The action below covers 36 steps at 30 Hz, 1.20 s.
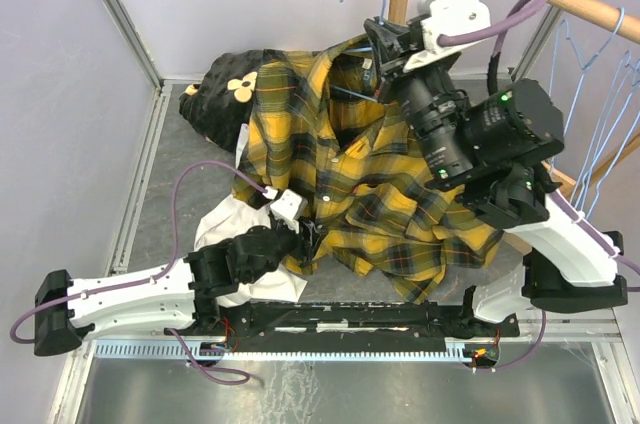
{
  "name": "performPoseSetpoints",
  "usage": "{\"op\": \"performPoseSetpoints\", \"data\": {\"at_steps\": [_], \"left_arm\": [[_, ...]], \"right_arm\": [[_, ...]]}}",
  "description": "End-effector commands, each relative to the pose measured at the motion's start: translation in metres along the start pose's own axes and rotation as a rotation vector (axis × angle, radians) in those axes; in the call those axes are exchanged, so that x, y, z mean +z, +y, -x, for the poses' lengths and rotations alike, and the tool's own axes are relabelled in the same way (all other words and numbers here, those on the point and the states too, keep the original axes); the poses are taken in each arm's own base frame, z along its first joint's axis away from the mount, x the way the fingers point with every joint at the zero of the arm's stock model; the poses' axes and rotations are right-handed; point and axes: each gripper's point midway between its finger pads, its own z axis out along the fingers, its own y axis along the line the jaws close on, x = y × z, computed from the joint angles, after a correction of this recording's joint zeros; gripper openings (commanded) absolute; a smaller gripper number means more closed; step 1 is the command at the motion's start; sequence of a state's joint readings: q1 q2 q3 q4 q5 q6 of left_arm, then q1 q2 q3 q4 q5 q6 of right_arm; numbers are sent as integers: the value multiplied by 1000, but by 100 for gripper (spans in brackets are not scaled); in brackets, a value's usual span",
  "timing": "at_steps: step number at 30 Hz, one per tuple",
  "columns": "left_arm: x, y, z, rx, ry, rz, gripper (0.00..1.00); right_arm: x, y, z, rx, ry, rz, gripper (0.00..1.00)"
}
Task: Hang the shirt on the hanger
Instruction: Hang the shirt on the hanger.
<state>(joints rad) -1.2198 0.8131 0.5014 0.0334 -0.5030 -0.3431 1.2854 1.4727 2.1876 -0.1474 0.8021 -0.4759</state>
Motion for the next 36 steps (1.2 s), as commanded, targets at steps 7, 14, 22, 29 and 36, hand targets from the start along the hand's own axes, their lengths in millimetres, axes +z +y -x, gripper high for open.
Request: {"op": "performPoseSetpoints", "data": {"at_steps": [7,14,22,29,36], "left_arm": [[-69,-18,87,140,-137,-219,81],[-120,-14,170,349,-227,-248,81],[-126,-23,220,550,-222,-242,92],[-117,-59,225,625,-220,-393,99],[-107,-105,206,651,-167,-622,100]], "right_arm": [[-45,-48,16,104,-12,56,0],[-81,-28,-25,79,92,272,0],[-117,1,-68,84,205,468,0],[-131,19,-89,142,262,540,0],[-135,34,-88,191,264,597,0]]}}
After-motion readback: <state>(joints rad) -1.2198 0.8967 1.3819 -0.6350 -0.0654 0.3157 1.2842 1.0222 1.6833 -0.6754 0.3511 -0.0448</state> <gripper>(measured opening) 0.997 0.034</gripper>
